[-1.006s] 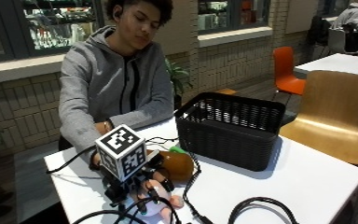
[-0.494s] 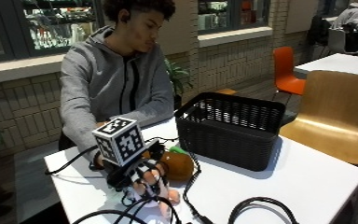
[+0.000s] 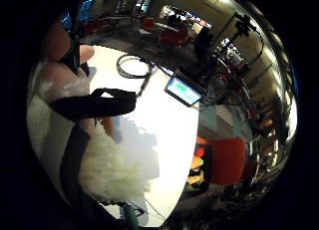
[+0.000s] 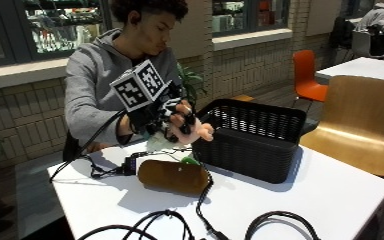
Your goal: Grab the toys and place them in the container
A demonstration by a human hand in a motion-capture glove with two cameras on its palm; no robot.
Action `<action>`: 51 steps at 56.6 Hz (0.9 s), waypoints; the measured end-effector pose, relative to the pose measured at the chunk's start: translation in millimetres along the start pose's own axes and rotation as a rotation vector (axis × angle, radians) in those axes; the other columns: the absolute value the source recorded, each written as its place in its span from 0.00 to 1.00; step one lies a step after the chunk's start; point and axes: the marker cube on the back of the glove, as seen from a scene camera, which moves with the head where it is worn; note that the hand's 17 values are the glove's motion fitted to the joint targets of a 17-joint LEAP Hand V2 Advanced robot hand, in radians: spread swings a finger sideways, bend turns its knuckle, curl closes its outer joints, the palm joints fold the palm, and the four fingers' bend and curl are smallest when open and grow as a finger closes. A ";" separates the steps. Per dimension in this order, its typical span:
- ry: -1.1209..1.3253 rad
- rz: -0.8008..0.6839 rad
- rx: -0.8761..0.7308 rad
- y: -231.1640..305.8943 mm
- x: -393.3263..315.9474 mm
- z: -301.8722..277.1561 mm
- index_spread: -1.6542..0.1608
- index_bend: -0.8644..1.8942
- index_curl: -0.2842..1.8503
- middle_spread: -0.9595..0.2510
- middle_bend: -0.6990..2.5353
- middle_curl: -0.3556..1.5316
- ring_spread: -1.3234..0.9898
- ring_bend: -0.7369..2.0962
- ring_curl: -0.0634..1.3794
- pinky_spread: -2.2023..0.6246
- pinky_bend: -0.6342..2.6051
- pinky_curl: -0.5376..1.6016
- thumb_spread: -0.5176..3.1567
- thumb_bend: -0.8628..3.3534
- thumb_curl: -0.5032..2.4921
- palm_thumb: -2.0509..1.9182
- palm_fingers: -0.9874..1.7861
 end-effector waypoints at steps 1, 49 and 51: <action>0.003 -0.011 -0.003 -0.2 -4.0 0.6 0.73 0.40 0.41 0.60 0.35 0.37 0.44 0.56 0.33 0.66 0.54 0.46 0.36 0.27 0.41 0.71 0.61; 0.512 0.076 -0.171 197.6 -12.7 -200.1 0.71 0.38 0.52 0.60 0.34 0.50 0.44 0.58 0.41 0.67 0.57 0.47 0.34 0.24 0.46 0.72 0.54; 0.500 0.064 -0.173 201.3 -21.1 -204.1 0.71 0.38 0.53 0.61 0.34 0.50 0.44 0.58 0.41 0.67 0.57 0.47 0.34 0.24 0.47 0.72 0.54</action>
